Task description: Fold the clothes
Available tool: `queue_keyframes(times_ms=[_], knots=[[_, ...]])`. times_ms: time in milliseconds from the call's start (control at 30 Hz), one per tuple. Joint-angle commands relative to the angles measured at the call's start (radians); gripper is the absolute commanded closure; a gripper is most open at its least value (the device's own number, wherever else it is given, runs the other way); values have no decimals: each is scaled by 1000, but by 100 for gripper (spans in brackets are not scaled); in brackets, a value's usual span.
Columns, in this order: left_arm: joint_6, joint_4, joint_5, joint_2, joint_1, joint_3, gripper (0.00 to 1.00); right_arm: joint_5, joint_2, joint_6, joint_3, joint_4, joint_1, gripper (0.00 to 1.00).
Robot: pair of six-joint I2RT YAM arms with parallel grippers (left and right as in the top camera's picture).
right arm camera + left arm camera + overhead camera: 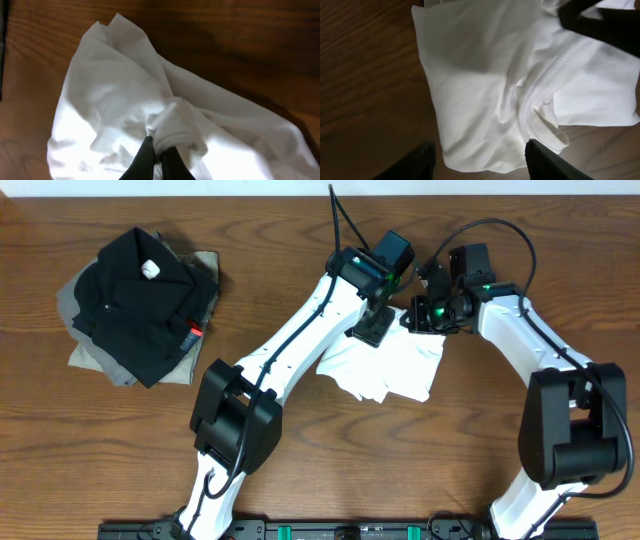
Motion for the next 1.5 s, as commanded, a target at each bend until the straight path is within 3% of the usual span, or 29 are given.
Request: queue_keyframes(times_ms=[0,233,633,833,967,1133,1200,1300,1367,1467], knots=[[-2,-2,-9,-37,11,18,40,32,-129,-21,4,-11,-37,99],[-2,8,-9,-37,18,18,39,63,-258,-54,4,-73,-100,99],[-2,8,-8,-37,18,16,33,338,-183,-48,3,-221,-131,96],[-3,7,6,-37,18,11,30,532,-151,43,1,-285,-160,93],[-3,9,111,-36,18,-2,30,531,-128,56,1,-279,-184,90],[-3,58,125,-32,18,-13,24,512,-79,56,0,-259,-188,85],[-3,84,129,-30,18,-13,21,519,-51,56,0,-255,-188,76],[-2,98,159,-26,18,-13,21,520,-38,79,0,-261,-212,80],[-2,105,194,-18,18,-13,23,458,-58,89,2,-260,-241,79],[2,127,231,4,17,-16,50,301,-112,72,3,-248,-288,78]])
